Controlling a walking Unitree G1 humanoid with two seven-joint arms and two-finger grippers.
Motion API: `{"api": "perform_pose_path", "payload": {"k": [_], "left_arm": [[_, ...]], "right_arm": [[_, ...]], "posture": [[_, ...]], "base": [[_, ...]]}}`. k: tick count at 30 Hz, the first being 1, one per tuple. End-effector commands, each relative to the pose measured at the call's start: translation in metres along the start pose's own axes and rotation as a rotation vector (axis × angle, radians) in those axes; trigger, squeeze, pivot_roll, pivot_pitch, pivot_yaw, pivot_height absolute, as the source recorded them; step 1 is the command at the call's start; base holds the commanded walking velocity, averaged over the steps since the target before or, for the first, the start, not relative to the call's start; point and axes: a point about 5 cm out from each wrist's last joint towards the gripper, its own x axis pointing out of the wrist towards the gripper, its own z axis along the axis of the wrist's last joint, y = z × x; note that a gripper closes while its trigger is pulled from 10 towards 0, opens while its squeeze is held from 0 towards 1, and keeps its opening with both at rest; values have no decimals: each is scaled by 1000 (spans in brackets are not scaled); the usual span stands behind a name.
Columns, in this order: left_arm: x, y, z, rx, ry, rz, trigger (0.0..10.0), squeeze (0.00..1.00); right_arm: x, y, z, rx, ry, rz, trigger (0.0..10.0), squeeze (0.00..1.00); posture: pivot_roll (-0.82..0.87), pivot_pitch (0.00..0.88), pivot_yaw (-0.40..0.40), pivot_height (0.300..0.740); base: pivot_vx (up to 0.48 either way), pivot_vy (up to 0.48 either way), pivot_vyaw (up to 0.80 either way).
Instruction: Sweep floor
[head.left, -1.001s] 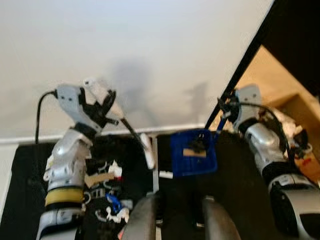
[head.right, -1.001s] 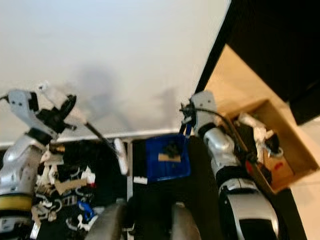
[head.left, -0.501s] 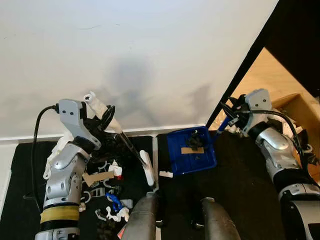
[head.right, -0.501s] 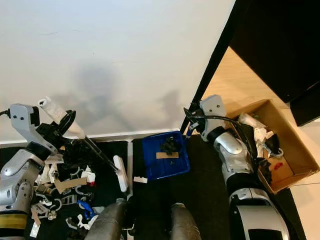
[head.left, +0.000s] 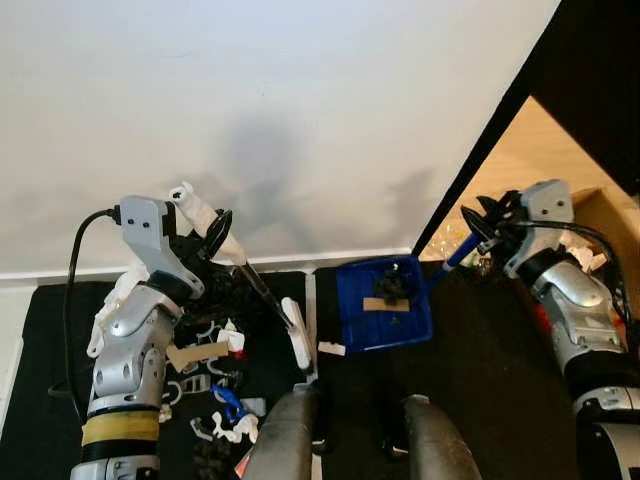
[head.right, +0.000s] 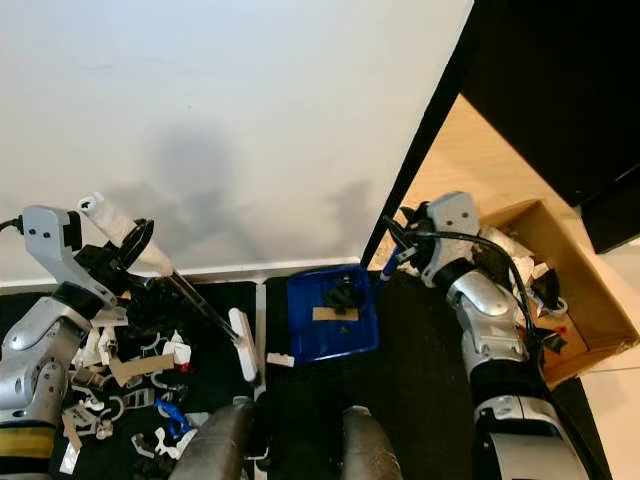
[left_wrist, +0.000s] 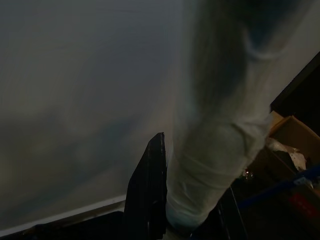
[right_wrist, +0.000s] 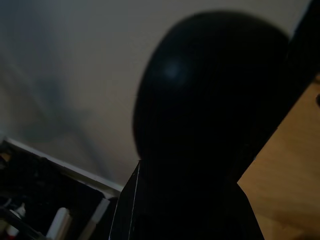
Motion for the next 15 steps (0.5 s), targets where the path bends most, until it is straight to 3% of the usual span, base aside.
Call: {"api": "perform_pose_path", "payload": {"k": [1, 15], "left_arm": [[-3, -1, -3, -1, 6, 2, 10000, 0], [-3, -2, -3, 4, 10, -5, 10000, 0]], "right_arm": [[-3, -5, 4, 32, -32, -36, 10000, 0], [-19, -15, 18, -20, -14, 17, 10000, 0]], "posture": [[140, 333, 51, 740], [125, 337, 49, 740]], "base": [[0, 0, 0], [0, 0, 0]]}}
